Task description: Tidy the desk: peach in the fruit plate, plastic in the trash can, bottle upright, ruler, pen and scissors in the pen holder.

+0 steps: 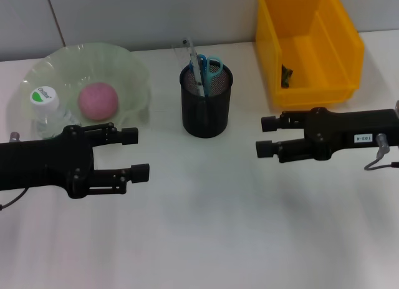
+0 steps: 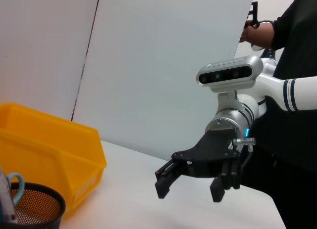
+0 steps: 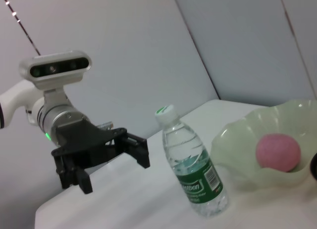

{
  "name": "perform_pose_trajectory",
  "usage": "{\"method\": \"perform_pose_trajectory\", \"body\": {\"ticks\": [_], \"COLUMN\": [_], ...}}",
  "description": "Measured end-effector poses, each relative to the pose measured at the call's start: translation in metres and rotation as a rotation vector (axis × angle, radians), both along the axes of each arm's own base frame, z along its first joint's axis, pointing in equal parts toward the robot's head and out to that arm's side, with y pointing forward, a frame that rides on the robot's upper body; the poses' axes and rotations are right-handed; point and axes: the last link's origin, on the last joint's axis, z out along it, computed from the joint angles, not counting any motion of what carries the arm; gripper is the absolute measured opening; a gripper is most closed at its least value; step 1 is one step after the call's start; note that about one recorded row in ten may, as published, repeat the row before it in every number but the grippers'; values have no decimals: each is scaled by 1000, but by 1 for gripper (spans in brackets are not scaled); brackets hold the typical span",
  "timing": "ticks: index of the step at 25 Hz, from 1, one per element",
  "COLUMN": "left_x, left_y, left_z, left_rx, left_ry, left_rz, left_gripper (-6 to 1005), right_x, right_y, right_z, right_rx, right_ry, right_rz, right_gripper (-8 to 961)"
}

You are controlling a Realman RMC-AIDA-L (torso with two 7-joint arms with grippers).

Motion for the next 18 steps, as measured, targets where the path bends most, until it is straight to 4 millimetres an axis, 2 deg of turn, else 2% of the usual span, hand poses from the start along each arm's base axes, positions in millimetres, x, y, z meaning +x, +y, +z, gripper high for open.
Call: {"method": "perform_pose_trajectory", "body": {"ticks": [3,18], "left_x": [-2,-3], "left_y": [-2,-6], "left_z": [1,5], "left_rx": [-3,-7], "left_ry": [-7,-27], "left_rz": [6,8], "left_gripper": [802,802], "right_x": [-1,-3], "right_y": [-2,-2], "right_z": [-6,-7], "right_rx": [-28,-36], "right_ry": [-19,-22], "right_rz": [16,25], "right_gripper": [827,827]}}
